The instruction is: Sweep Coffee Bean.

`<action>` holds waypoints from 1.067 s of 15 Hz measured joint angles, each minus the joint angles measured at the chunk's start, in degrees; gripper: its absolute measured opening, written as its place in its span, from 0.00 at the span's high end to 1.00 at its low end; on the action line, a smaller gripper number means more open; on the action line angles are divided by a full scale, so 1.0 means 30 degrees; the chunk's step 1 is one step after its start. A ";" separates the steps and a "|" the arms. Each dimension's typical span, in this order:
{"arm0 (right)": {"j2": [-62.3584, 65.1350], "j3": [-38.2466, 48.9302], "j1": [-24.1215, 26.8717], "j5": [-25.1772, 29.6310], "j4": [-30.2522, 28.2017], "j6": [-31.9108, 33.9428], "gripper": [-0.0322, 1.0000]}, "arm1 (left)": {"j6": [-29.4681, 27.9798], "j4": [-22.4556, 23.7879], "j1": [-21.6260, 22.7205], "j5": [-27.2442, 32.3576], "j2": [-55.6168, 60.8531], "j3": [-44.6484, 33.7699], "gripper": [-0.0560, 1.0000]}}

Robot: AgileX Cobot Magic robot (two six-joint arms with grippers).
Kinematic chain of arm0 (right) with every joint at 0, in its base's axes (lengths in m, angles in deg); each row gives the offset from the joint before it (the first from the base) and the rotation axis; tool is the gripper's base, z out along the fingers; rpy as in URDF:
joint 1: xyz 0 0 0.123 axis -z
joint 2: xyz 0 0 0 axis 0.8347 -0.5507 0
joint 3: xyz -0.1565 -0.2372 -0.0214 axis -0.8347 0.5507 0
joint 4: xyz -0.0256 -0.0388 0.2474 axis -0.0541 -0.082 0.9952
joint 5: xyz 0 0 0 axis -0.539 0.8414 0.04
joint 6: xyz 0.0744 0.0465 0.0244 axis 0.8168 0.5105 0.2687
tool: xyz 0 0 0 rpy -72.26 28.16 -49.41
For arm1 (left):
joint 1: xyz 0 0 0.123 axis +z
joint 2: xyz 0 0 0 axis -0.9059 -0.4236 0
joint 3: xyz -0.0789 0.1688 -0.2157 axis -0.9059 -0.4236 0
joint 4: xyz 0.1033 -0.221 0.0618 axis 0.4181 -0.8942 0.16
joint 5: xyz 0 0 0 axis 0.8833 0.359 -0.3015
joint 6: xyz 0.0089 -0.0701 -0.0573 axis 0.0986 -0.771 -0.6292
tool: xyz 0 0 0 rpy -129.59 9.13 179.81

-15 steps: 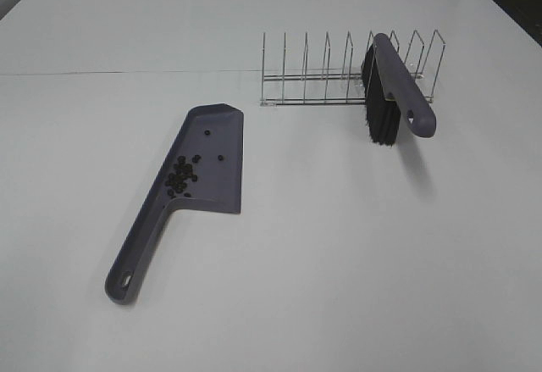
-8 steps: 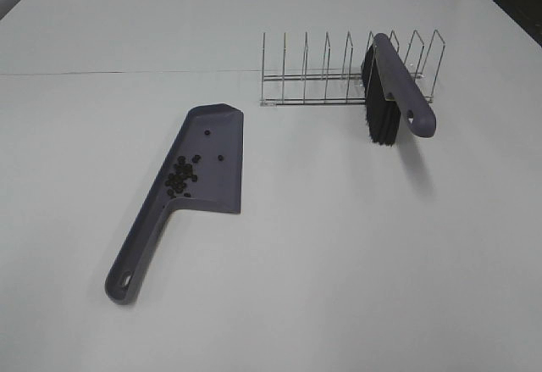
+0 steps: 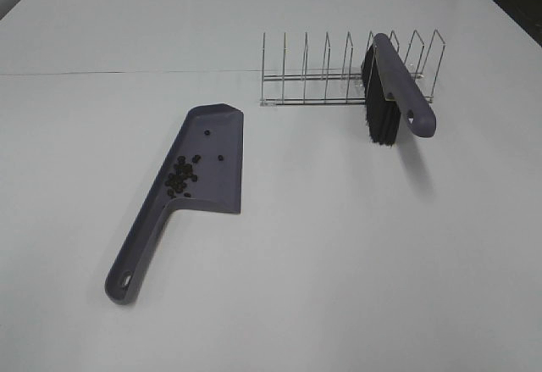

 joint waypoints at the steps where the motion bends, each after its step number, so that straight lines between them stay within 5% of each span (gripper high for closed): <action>1: 0.0000 0.0000 0.0000 0.0000 0.0000 0.0000 0.26 | 0.0000 0.0000 0.0000 -0.0038 0.0000 0.0000 0.23; 9: 0.0000 0.0000 0.0019 0.0000 0.0000 0.0000 0.26 | 0.0000 0.0000 0.0325 -0.0134 0.0000 0.0000 0.23; 12: 0.0019 0.0000 0.1757 0.0019 0.0076 0.0000 0.26 | 0.0000 0.0000 0.3285 -0.0134 0.0000 0.0000 0.23; 14: 0.0057 0.0000 0.4966 0.0038 0.0076 0.0000 0.26 | 0.0000 0.0000 0.6723 -0.0229 0.0688 0.0000 0.23; 16: 0.0095 0.0000 0.5768 0.0038 0.0115 0.0000 0.26 | 0.0000 0.0000 0.8060 -0.0229 0.0955 0.0000 0.23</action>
